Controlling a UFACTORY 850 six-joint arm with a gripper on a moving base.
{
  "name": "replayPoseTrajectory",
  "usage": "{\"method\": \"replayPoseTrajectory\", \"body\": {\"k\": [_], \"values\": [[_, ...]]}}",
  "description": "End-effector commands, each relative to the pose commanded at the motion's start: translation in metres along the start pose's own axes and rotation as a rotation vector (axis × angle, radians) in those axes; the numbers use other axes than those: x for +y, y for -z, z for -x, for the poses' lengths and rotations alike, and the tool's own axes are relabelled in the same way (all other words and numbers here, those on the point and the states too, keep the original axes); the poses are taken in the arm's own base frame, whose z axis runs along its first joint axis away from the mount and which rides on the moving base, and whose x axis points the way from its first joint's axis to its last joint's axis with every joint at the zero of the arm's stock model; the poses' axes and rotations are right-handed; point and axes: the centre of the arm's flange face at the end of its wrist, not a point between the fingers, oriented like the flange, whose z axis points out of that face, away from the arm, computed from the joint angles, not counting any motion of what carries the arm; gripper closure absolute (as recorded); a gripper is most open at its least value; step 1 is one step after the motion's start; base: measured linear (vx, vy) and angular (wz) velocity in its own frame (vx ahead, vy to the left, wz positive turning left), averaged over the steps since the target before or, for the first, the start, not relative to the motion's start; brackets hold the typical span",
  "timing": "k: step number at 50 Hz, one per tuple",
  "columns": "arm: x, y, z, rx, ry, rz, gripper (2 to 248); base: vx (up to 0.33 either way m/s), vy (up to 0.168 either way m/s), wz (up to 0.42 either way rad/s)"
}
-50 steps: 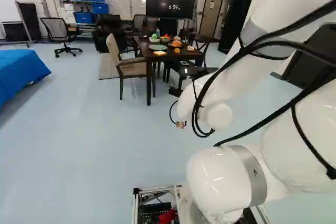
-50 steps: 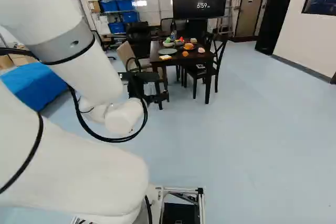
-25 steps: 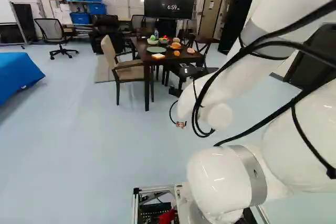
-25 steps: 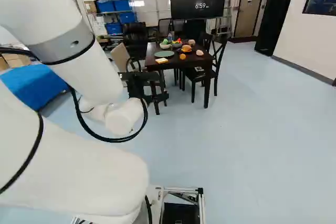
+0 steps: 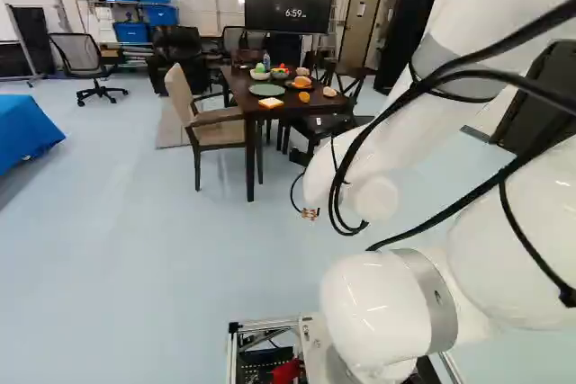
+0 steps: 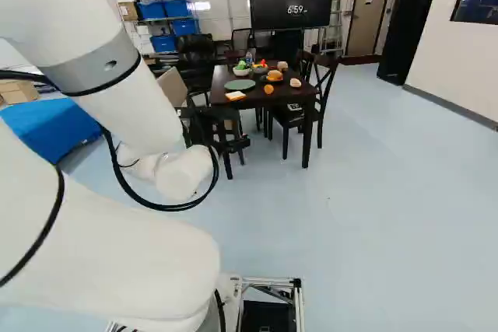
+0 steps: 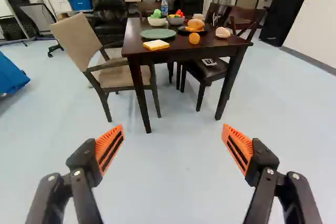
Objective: Move the croissant to the empty plate
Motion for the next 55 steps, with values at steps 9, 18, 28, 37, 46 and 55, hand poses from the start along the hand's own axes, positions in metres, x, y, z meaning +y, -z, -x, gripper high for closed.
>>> {"method": "replayPoseTrajectory", "body": {"k": [9, 18, 28, 37, 46, 55], "values": [[0.0, 0.0, 0.0, 0.0, 0.0, 0.0, 3, 0.199, 0.001, -0.018], [0.0, 0.0, 0.0, 0.0, 0.0, 0.0, 3, 0.182, -0.009, -0.055], [0.0, 0.0, 0.0, 0.0, 0.0, 0.0, 3, 0.192, -0.038, -0.188], [0.0, 0.0, 0.0, 0.0, 0.0, 0.0, 3, 0.203, -0.083, -0.247], [0.0, 0.0, 0.0, 0.0, 0.0, 0.0, 3, 0.223, -0.075, -0.153], [0.0, 0.0, 0.0, 0.0, 0.0, 0.0, 3, 0.226, -0.046, -0.029]]}}
